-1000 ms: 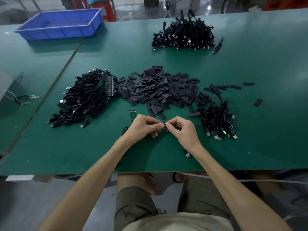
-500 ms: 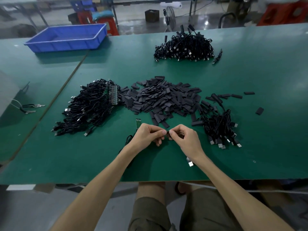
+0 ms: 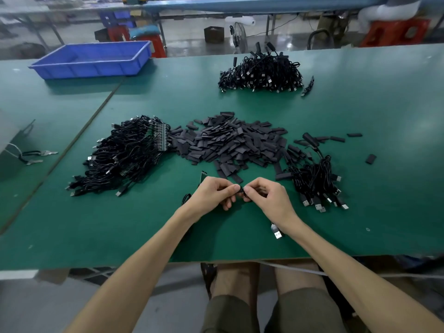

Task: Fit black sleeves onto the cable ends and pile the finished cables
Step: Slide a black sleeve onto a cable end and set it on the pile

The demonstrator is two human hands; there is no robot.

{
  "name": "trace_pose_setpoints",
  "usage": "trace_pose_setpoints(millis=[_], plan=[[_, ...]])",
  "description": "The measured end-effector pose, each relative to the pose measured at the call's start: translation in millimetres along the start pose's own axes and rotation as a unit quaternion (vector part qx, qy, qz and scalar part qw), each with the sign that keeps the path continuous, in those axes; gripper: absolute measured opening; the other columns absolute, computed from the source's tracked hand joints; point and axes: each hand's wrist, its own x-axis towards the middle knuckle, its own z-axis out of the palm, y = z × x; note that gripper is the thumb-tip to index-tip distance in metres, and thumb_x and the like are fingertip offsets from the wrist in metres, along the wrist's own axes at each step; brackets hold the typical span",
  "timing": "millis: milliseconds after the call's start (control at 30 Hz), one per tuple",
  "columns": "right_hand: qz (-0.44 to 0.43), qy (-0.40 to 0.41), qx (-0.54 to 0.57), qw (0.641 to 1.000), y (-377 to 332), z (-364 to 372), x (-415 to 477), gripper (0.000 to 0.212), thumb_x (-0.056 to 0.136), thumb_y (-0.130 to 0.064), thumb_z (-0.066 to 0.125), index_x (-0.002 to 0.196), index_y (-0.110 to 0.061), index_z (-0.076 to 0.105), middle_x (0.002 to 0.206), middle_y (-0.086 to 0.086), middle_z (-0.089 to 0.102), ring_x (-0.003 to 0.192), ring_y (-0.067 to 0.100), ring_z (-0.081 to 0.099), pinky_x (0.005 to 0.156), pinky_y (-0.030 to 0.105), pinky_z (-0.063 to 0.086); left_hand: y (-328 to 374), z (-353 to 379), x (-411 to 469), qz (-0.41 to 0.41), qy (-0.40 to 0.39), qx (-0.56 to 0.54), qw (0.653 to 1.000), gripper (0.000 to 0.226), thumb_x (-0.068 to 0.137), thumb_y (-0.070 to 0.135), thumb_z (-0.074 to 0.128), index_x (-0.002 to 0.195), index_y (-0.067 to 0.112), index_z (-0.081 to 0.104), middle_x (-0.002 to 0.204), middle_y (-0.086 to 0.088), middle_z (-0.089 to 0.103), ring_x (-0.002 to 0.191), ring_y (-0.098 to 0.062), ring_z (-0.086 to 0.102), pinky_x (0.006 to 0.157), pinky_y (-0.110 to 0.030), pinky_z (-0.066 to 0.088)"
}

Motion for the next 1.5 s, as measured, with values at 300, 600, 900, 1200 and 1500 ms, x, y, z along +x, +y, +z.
trace_pose_setpoints(millis=[300,600,900,1200,1500], plan=[[-0.001,-0.001,0.01,1.0,-1,0,0,0.01,0.096,-0.016,0.072,0.088,-0.01,0.075,0.08,0.0,0.078,0.08,0.013,0.076,0.084,0.035,0.061,1,2,-1,0.01,0.007,0.014,1.0,0.031,0.103,0.028,0.059,0.087,0.006,0.074,0.067,-0.003,0.069,0.056,-0.015,0.062,0.057,-0.023,0.052],[0.004,-0.001,0.016,1.0,0,0,2,0.011,0.096,-0.015,0.073,0.087,-0.009,0.074,0.08,0.001,0.078,0.08,0.014,0.076,0.087,0.043,0.061,1,1,0,0.016,0.001,-0.001,1.0,0.024,0.101,0.024,0.062,0.089,0.009,0.077,0.069,-0.005,0.07,0.057,-0.014,0.063,0.057,-0.023,0.053],[0.005,-0.005,0.014,1.0,3,2,3,0.011,0.096,-0.019,0.073,0.086,-0.014,0.074,0.079,-0.002,0.078,0.08,0.014,0.075,0.085,0.042,0.061,1,1,-2,0.004,0.011,-0.011,1.0,0.027,0.101,0.026,0.062,0.093,0.004,0.075,0.069,-0.003,0.069,0.056,-0.014,0.061,0.056,-0.022,0.052],[0.03,0.04,0.081,0.995,3,0,3,0.012,0.099,-0.017,0.069,0.09,-0.01,0.074,0.082,0.002,0.078,0.076,0.021,0.076,0.082,0.039,0.061,-2,-9,-2,0.006,0.012,-0.182,0.983,0.023,0.103,0.012,0.057,0.107,-0.01,0.059,0.098,-0.024,0.074,0.078,-0.028,0.073,0.069,-0.029,0.058],[0.03,0.02,0.092,0.995,7,3,4,0.01,0.098,-0.016,0.069,0.09,-0.013,0.073,0.082,0.003,0.079,0.073,0.022,0.075,0.077,0.032,0.06,-1,-5,-3,0.032,0.029,-0.173,0.984,0.016,0.098,0.02,0.067,0.107,0.007,0.07,0.101,-0.019,0.075,0.075,-0.029,0.072,0.067,-0.033,0.06]])
